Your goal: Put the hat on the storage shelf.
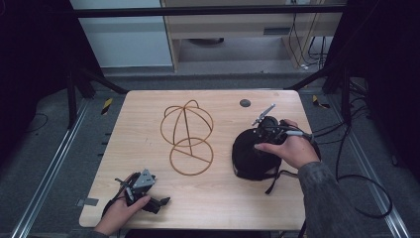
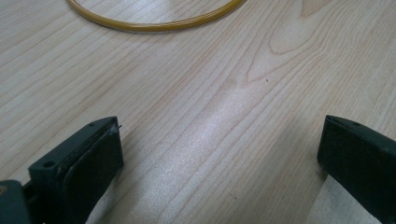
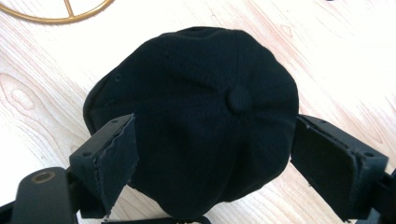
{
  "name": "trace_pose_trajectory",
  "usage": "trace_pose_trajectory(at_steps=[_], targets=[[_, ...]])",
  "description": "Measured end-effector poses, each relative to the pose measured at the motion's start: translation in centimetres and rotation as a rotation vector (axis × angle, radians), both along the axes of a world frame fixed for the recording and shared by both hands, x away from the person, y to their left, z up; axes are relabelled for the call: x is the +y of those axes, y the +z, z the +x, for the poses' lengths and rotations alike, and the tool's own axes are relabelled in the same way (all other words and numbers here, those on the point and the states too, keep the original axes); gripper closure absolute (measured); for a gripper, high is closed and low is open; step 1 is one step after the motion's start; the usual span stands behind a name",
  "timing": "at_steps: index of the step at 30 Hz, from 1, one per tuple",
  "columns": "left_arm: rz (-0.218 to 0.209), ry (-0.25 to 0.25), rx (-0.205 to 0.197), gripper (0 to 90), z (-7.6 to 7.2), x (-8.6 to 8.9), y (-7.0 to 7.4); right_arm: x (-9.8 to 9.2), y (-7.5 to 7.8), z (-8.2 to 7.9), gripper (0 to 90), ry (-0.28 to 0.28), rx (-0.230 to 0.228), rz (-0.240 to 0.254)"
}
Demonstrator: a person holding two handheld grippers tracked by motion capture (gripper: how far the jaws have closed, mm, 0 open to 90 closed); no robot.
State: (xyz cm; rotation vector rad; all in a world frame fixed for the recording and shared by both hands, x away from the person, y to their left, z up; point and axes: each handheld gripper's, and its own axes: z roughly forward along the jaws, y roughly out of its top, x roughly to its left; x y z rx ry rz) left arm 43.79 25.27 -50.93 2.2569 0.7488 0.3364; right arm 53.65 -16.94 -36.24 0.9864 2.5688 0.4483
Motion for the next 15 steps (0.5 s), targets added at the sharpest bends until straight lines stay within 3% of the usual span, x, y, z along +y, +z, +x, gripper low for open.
trace_pose_trajectory(at_steps=[3,15], targets=[[0.000,0.000,0.001,0.0,0.0,0.0,0.0,0.4,0.4,1.1,16.6,0.012,0.033,0.007],[0.002,-0.001,0.001,0.0,0.0,0.0,0.0,1.2,0.6,3.1,20.3,0.024,0.092,-0.007]])
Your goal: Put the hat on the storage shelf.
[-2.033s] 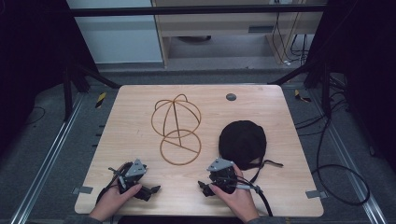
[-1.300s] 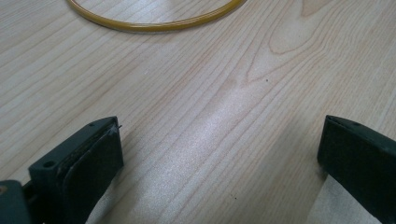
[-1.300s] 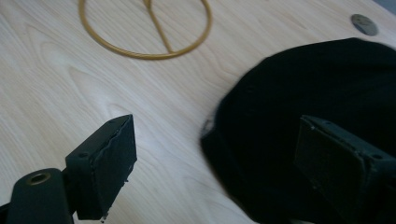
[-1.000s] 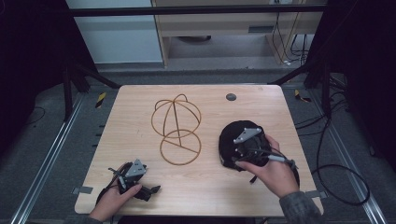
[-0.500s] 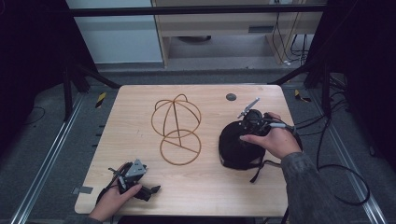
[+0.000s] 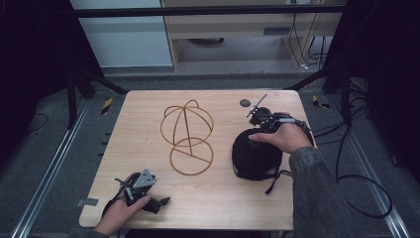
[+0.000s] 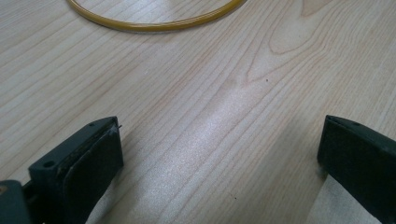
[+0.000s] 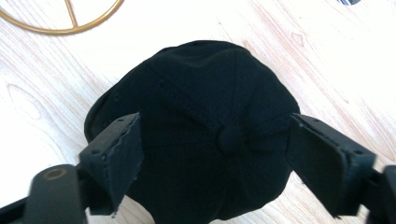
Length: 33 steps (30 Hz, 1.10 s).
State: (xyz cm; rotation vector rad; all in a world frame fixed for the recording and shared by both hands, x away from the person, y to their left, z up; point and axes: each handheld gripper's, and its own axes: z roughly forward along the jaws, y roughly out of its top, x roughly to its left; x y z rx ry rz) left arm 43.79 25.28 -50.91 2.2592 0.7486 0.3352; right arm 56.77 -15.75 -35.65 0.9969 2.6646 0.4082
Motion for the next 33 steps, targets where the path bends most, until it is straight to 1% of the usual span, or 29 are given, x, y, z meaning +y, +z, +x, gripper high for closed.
trace_pose_trajectory(at_steps=[1,2,5,6,9,11,13,14,15,19,20,23,26,27,28,29,30,31,32,33], targets=[[0.000,0.000,0.000,0.0,0.0,0.0,0.0,0.0,0.0,0.0,20.3,0.000,0.000,0.000],[0.000,0.000,0.000,0.0,0.0,0.0,0.0,0.1,0.1,0.3,22.8,0.002,0.003,0.004],[0.000,0.000,0.000,0.0,0.0,0.0,0.0,0.2,0.1,0.5,24.2,0.005,0.004,0.005],[0.000,0.000,0.000,0.0,0.0,0.0,0.0,0.4,0.0,0.7,26.0,-0.006,0.005,0.009],[0.000,0.000,0.000,0.0,0.0,0.0,0.0,0.5,-0.1,1.0,27.5,-0.010,0.007,0.005],[0.000,0.000,0.000,0.0,0.0,0.0,0.0,0.6,-0.3,1.3,28.8,-0.015,0.025,0.016],[0.000,0.000,0.000,0.0,0.0,0.0,0.0,0.5,-0.5,1.5,31.2,-0.024,0.038,0.013],[0.000,0.000,0.000,0.0,0.0,0.0,0.0,0.5,-0.8,1.6,32.1,-0.036,0.061,0.014],[0.000,0.000,0.000,0.0,0.0,0.0,0.0,0.5,-0.8,1.6,32.1,-0.036,0.061,0.014],[0.000,0.000,0.001,0.0,0.0,0.0,0.0,0.1,-1.3,1.7,34.2,-0.058,0.090,0.021],[-0.001,0.000,0.000,0.0,0.0,0.0,0.0,0.0,-1.5,1.8,36.6,-0.056,0.099,0.033],[-0.001,0.000,0.000,0.0,0.0,0.0,0.0,-0.2,-1.7,1.9,38.8,-0.043,0.102,0.031],[0.000,0.000,0.001,0.0,0.0,0.0,0.0,-0.1,-2.0,1.8,44.6,-0.062,0.120,0.027],[0.000,0.000,0.000,0.0,0.0,0.0,0.0,-0.1,-2.0,1.8,44.6,-0.062,0.120,0.027],[0.000,0.000,0.001,0.0,0.0,0.0,0.0,-0.1,-2.1,1.9,48.1,-0.050,0.119,0.022],[0.000,0.000,0.001,0.0,0.0,0.0,0.0,-0.1,-2.1,1.9,48.1,-0.050,0.119,0.022],[-0.001,0.000,0.001,0.0,0.0,0.0,0.0,-0.1,-2.2,1.9,50.3,-0.050,0.120,0.021],[0.000,0.000,0.000,0.0,0.0,0.0,0.0,-0.1,-2.3,1.9,54.0,-0.038,0.123,0.018],[0.000,0.000,0.000,0.0,0.0,0.0,0.0,0.0,-2.4,1.8,57.4,-0.045,0.131,0.013],[0.000,0.000,0.000,0.0,0.0,0.0,0.0,-0.1,-2.5,1.8,63.9,-0.041,0.126,0.007]])
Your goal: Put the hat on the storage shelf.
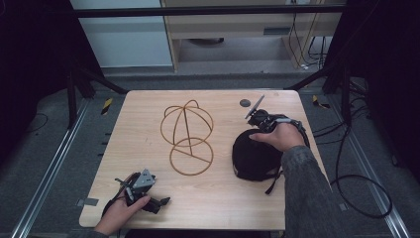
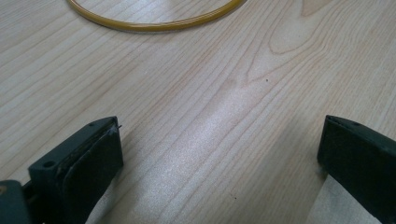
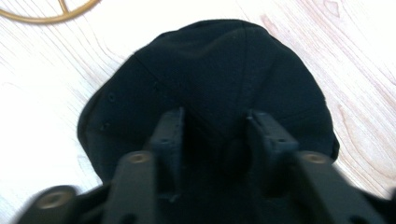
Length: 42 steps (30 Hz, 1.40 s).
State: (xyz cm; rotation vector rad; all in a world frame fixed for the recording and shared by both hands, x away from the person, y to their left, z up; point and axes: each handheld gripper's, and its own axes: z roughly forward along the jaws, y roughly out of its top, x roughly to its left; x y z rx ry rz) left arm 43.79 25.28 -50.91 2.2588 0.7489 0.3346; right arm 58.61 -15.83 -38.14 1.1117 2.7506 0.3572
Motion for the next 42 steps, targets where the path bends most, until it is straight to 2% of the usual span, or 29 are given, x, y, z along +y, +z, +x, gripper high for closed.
trace_pose_trajectory(at_steps=[1,2,5,6,9,13,14,15,16,17,19,21,24,25,26,27,29,31,32,35,37,39,42], targets=[[0.000,0.000,0.000,0.0,0.0,0.0,0.0,0.0,-0.1,-0.1,68.0,-0.007,0.006,-0.004],[0.000,0.000,0.000,0.0,0.0,0.0,0.0,-0.1,-0.1,0.0,69.4,0.007,0.005,-0.002],[0.000,0.000,0.000,0.0,0.0,0.0,0.0,-0.4,0.0,-0.4,71.8,-0.001,0.011,0.002],[0.000,0.000,0.000,0.0,0.0,0.0,0.0,-0.7,0.1,-0.5,72.2,0.013,0.001,0.006],[0.000,0.000,0.000,0.0,0.0,0.0,0.0,-1.2,0.5,-0.9,72.6,0.007,-0.020,0.024],[-0.001,0.000,-0.002,0.0,0.0,0.0,0.0,-2.0,1.9,-2.1,72.8,0.007,-0.064,0.080],[-0.001,0.000,-0.002,0.0,0.0,0.0,0.0,-2.0,1.9,-2.1,72.8,0.007,-0.064,0.080],[-0.001,0.001,-0.001,0.0,0.0,0.0,0.0,-2.2,2.6,-2.7,72.8,0.013,-0.088,0.103],[-0.001,0.001,-0.001,0.0,0.0,0.0,0.0,-2.2,2.6,-2.7,72.8,0.013,-0.088,0.103],[-0.001,0.001,-0.001,0.0,0.0,0.0,0.0,-2.4,3.3,-3.3,72.8,0.015,-0.116,0.128],[-0.001,0.000,-0.002,0.0,0.0,0.0,0.0,-2.5,3.5,-3.5,72.8,0.018,-0.126,0.139],[-0.001,0.001,-0.002,0.0,0.0,0.0,0.0,-3.0,4.5,-4.5,72.8,0.016,-0.170,0.169],[-0.001,0.002,-0.003,0.0,0.0,0.0,0.0,-3.2,4.9,-4.9,72.9,0.017,-0.194,0.183],[-0.001,0.002,-0.003,0.0,0.0,0.0,0.0,-3.4,5.3,-5.3,72.9,0.011,-0.222,0.204],[-0.001,0.002,-0.003,0.0,0.0,0.0,0.0,-3.4,5.3,-5.3,72.9,0.011,-0.222,0.204],[-0.001,0.002,-0.003,0.0,0.0,0.0,0.0,-3.7,5.7,-5.7,72.9,0.004,-0.250,0.229],[-0.001,0.002,-0.003,0.0,0.0,0.0,0.0,-3.8,5.9,-5.9,73.0,0.003,-0.260,0.238],[-0.001,0.002,-0.003,0.0,0.0,0.0,0.0,-4.2,6.4,-6.5,73.0,0.002,-0.305,0.267],[-0.001,0.002,-0.003,0.0,0.0,0.0,0.0,-4.2,6.4,-6.5,73.0,0.002,-0.305,0.267],[-0.002,0.004,-0.001,0.0,0.0,0.0,0.0,-4.6,7.0,-7.3,73.1,-0.007,-0.347,0.299],[-0.002,0.004,-0.001,0.0,0.0,0.0,0.0,-4.7,7.1,-7.6,73.2,-0.012,-0.351,0.308],[-0.002,0.005,-0.001,0.0,-0.1,0.0,0.0,-5.0,7.5,-8.1,73.4,-0.011,-0.380,0.328],[-0.002,0.005,-0.001,0.0,-0.1,0.0,0.0,-5.1,7.9,-8.5,73.4,-0.010,-0.395,0.343]])
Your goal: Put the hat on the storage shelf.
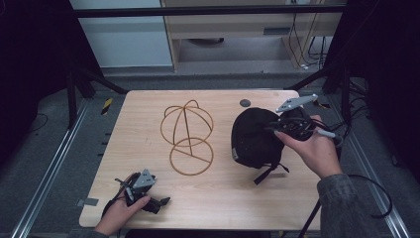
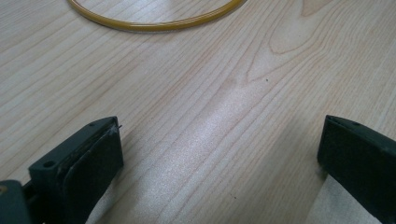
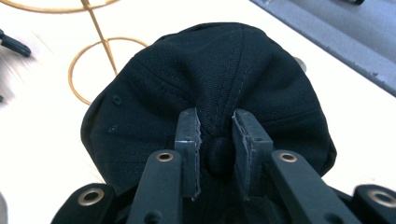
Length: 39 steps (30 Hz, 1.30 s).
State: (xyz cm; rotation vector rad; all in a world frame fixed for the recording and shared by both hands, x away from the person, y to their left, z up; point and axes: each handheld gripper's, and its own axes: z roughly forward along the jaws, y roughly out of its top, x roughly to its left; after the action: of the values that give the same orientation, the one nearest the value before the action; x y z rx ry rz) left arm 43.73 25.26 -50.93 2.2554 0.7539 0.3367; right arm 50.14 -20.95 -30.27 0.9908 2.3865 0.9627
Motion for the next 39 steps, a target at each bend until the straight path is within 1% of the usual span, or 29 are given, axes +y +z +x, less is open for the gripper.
trace_pose_trajectory(at_steps=[3,4,5,9,12,15,16,21,23,27,32,34,35,39], targets=[[0.000,0.000,0.000,0.0,0.0,0.0,0.0,0.0,0.6,-0.5,73.5,0.004,-0.027,0.012],[0.000,0.000,0.000,0.0,0.0,0.0,0.0,0.0,0.6,-0.5,73.5,0.004,-0.027,0.012],[0.000,0.000,0.000,0.0,0.0,0.0,0.0,0.0,0.9,-0.8,73.6,0.004,-0.045,0.021],[-0.001,0.002,0.001,0.0,0.0,0.0,0.0,0.2,1.5,-1.3,73.6,0.010,-0.063,0.039],[0.000,0.001,0.000,0.0,0.0,0.0,0.0,0.4,1.7,-1.5,73.6,0.013,-0.070,0.041],[0.000,0.001,0.000,0.0,0.0,0.0,0.0,0.8,2.4,-1.9,73.6,0.026,-0.088,0.046],[0.000,0.000,0.000,0.0,0.0,0.0,0.0,0.8,2.4,-1.9,73.6,0.026,-0.088,0.046],[0.001,-0.001,-0.002,0.0,0.0,0.0,0.0,1.1,3.3,-2.4,73.6,0.036,-0.109,0.058],[0.001,-0.001,-0.002,0.0,0.0,0.0,0.0,1.3,3.9,-2.6,73.7,0.042,-0.121,0.057],[-0.001,0.000,0.000,0.0,0.0,0.0,0.0,1.6,4.4,-2.7,73.7,0.046,-0.132,0.050],[0.000,0.000,0.000,0.0,0.0,0.0,0.0,1.8,5.2,-2.5,73.7,0.042,-0.142,0.043],[0.000,0.000,0.000,0.0,0.0,0.0,0.0,1.9,5.5,-2.4,73.8,0.043,-0.146,0.045],[0.000,0.000,0.001,0.0,0.0,0.0,0.0,2.0,5.9,-2.4,73.8,0.045,-0.151,0.042],[0.000,0.000,0.001,0.0,0.0,0.0,0.0,2.3,6.5,-2.4,73.8,0.052,-0.159,0.038]])
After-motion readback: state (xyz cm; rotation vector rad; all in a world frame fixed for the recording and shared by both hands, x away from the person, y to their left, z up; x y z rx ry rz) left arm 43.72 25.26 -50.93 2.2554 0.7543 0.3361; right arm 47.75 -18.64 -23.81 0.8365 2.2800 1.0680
